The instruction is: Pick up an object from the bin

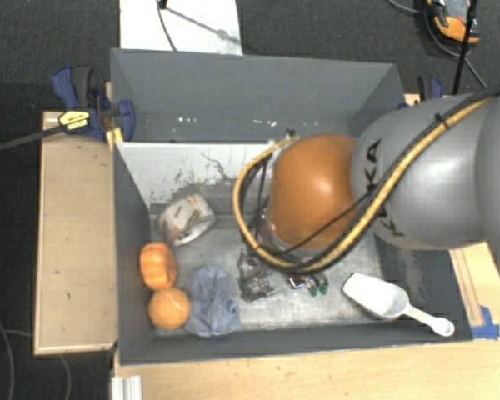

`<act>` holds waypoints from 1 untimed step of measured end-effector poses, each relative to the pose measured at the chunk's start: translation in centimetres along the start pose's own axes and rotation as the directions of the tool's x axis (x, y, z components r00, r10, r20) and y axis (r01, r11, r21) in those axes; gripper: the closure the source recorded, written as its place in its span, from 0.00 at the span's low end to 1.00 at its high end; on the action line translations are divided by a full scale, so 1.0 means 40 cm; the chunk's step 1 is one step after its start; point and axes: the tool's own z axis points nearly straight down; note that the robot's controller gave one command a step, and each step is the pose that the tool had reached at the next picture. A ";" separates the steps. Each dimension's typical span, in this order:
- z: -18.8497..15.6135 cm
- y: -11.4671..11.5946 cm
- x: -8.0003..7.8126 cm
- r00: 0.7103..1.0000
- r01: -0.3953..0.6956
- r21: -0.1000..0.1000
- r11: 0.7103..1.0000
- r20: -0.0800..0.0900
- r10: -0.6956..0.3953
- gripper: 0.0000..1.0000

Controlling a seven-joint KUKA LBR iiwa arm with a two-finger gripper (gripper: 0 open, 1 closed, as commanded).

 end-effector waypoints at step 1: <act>-0.043 0.011 0.007 1.000 0.019 0.000 1.000 0.000 -0.019 1.00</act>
Offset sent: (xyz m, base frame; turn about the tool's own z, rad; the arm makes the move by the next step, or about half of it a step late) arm 0.0073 0.0032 -0.0499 -0.0385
